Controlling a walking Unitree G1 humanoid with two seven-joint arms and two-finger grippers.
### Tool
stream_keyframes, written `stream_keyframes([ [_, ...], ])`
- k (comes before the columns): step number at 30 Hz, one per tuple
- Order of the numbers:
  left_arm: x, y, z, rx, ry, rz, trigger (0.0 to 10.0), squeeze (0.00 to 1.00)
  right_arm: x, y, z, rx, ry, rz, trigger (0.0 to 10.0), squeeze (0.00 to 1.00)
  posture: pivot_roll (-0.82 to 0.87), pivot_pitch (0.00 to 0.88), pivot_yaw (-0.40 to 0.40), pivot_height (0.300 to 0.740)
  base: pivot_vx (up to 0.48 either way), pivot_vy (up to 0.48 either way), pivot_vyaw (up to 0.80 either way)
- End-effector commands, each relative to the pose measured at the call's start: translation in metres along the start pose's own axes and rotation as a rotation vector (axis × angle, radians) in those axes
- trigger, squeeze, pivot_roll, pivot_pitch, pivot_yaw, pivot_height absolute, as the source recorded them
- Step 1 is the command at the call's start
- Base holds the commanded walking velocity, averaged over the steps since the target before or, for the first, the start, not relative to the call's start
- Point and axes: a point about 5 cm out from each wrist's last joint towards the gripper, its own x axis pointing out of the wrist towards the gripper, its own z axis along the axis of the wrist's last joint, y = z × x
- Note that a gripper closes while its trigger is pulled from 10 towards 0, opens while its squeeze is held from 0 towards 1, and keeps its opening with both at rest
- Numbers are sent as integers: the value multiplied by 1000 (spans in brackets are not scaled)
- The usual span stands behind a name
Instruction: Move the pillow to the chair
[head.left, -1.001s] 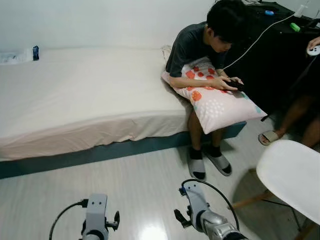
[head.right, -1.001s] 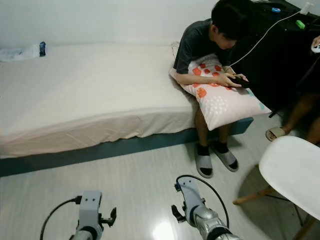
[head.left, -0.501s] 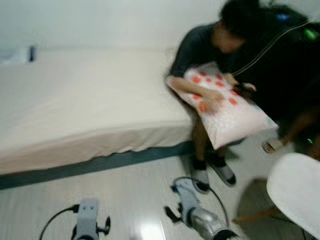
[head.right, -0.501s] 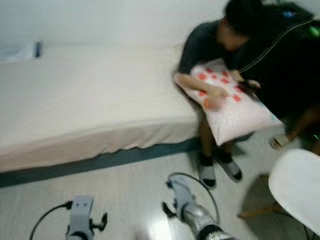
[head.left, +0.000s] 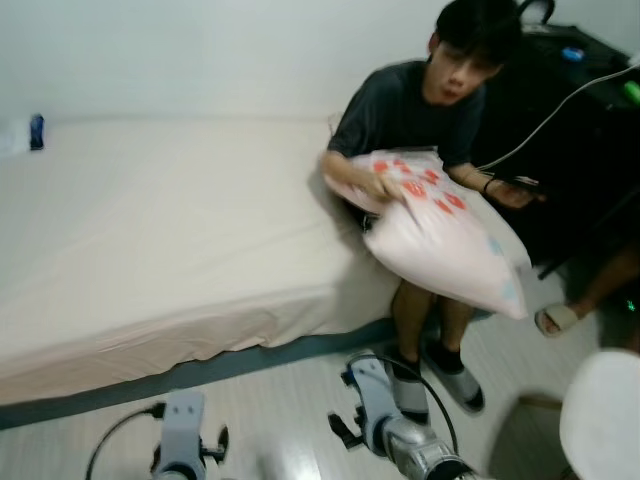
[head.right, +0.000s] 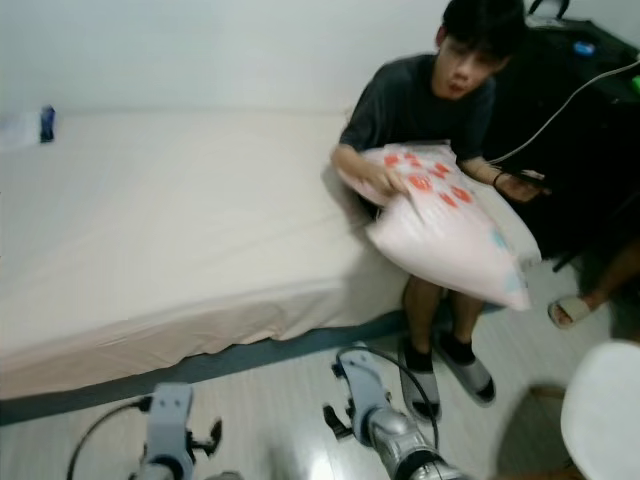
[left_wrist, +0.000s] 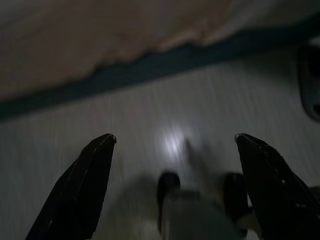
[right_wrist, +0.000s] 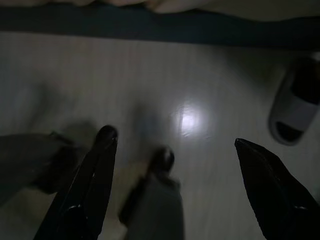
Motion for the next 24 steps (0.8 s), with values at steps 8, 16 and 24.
stream_keyframes([
  [8, -3, -6, -7, -23, 19, -8, 10000, 0, -3, -7, -9, -4, 32, -26, 10000, 0, 75, 109, -131, 740, 342, 0, 0],
  [16, -2, -5, -6, -25, 20, 1, 10000, 0, -3, -10, -9, -22, 41, -35, 10000, 0, 74, 100, -133, 740, 0, 0, 0],
  [24, -1, -4, -5, -18, 27, 14, 10000, 0, -3, -10, -7, -24, 45, -36, 10000, 0, 70, 103, -126, 740, 0, 0, -279],
])
